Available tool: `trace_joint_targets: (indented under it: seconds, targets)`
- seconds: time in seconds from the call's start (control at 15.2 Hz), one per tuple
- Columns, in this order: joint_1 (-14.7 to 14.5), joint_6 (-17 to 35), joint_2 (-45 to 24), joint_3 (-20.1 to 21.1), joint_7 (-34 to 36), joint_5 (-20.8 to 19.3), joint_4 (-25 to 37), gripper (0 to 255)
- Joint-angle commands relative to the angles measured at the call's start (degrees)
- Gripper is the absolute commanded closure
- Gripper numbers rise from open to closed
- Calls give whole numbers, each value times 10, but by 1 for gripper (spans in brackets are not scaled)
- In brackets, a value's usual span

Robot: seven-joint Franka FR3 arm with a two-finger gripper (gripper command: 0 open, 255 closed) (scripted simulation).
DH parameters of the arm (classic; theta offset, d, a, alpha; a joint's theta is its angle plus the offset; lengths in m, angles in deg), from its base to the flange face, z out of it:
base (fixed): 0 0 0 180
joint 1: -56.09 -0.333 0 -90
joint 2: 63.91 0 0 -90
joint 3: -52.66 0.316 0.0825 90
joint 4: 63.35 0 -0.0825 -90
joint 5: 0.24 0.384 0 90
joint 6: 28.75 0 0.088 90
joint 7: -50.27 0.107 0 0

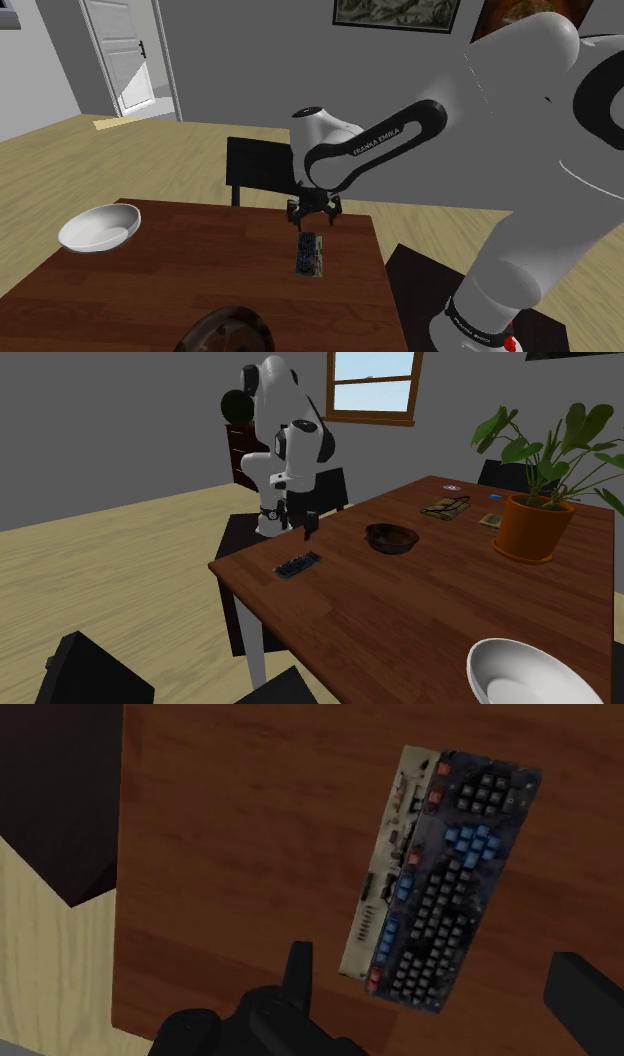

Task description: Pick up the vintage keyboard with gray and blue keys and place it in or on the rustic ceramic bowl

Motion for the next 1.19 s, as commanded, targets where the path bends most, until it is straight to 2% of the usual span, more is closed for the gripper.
trace_joint_targets:
  seconds: [0.0, 0.26, 0.73, 1.12]
  targets:
    - [9, 25, -51, 7, 61, -20, 15, 0]
    - [12, 58, -144, 4, 165, -62, 51, 0]
    - [10, 111, -181, -4, 183, -89, 32, 0]
    - [10, 115, -185, -5, 185, -91, 30, 0]
